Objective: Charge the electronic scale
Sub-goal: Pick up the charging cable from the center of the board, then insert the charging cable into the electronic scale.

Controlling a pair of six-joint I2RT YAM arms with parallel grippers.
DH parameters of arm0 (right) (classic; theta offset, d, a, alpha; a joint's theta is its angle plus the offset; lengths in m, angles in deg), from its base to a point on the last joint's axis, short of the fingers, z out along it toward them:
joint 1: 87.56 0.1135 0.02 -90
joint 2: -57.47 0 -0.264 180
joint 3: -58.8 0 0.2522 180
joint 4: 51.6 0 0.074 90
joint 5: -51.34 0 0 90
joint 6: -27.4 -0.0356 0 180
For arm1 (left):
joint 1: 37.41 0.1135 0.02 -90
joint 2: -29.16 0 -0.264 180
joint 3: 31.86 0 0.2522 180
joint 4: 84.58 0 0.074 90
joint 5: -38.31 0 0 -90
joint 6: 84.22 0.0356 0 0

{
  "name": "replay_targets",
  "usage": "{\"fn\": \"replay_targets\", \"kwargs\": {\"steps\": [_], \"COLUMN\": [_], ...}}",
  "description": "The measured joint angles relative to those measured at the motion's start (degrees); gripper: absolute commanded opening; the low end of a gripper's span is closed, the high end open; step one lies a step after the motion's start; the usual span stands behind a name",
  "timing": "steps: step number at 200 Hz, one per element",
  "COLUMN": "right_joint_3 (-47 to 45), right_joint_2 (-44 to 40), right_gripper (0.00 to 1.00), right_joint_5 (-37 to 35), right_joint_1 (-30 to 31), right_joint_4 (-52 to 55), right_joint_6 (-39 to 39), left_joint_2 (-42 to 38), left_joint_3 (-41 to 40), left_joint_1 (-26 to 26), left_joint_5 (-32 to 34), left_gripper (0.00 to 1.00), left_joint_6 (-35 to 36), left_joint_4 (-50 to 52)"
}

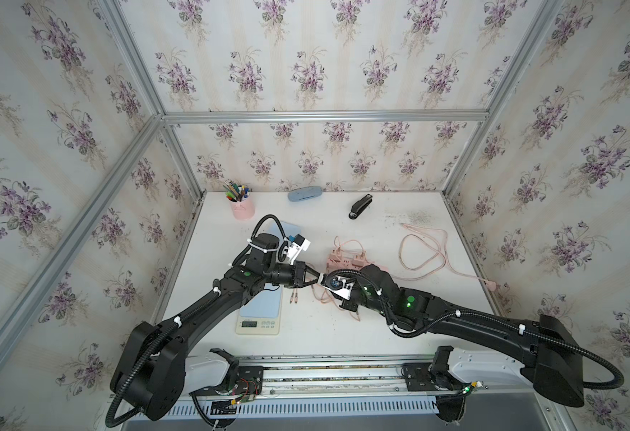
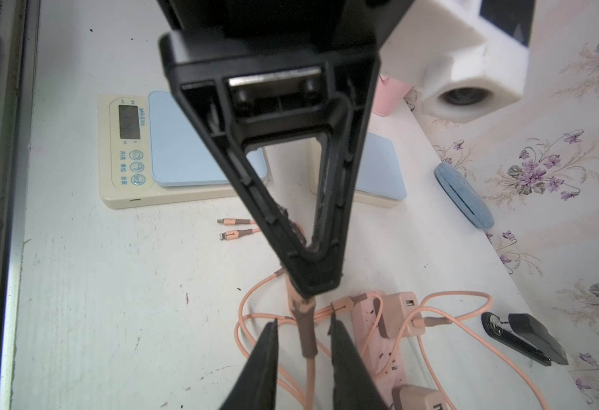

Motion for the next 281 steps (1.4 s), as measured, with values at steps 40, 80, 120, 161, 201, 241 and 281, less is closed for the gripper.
{"fn": "replay_targets", "kwargs": {"steps": [40,80,120,161,201,241,281], "right_joint_3": [0.9,2.7,8.4,14.7,17.5,19.0,21.1], "right_joint_2": [1.3,3.1,9.7,20.2,30.3,36.0,38.7], "right_gripper": [0.0,0.0,0.0,0.0,0.0,0.0,0.0], "right_joint_5": [0.6,1.6,1.2,1.7,1.4,1.2,1.9], "right_joint_1": [0.0,-0.1,0.1,2.3,10.5,12.2,12.4], "right_joint_4": [-0.1,1.4,4.1,8.7,12.3,15.2,16.0], "right_joint_6": [1.5,1.7,-1.6,-9.6,-12.1,-12.4,-12.5], "left_joint_2": [-0.1,-0.8,-4.5,-9.1,-12.0,-13.1,-7.2], "left_joint_3": [0.0,0.5,4.1,-0.2,-6.5,-10.1,-11.7], "left_joint_1": [0.3,0.5,6.1,14.6,17.9,19.9,19.9], "left_joint_5": [-0.4,1.0,12.3,32.4,47.3,52.1,47.0], "left_gripper": [0.0,0.44,0.94,0.99,0.99,0.99,0.99], "left_joint_6": [0.4,2.1,8.4,10.4,7.6,5.6,4.9], "left_joint_4": [0.2,3.0,16.1,27.2,31.8,33.1,30.5]}}
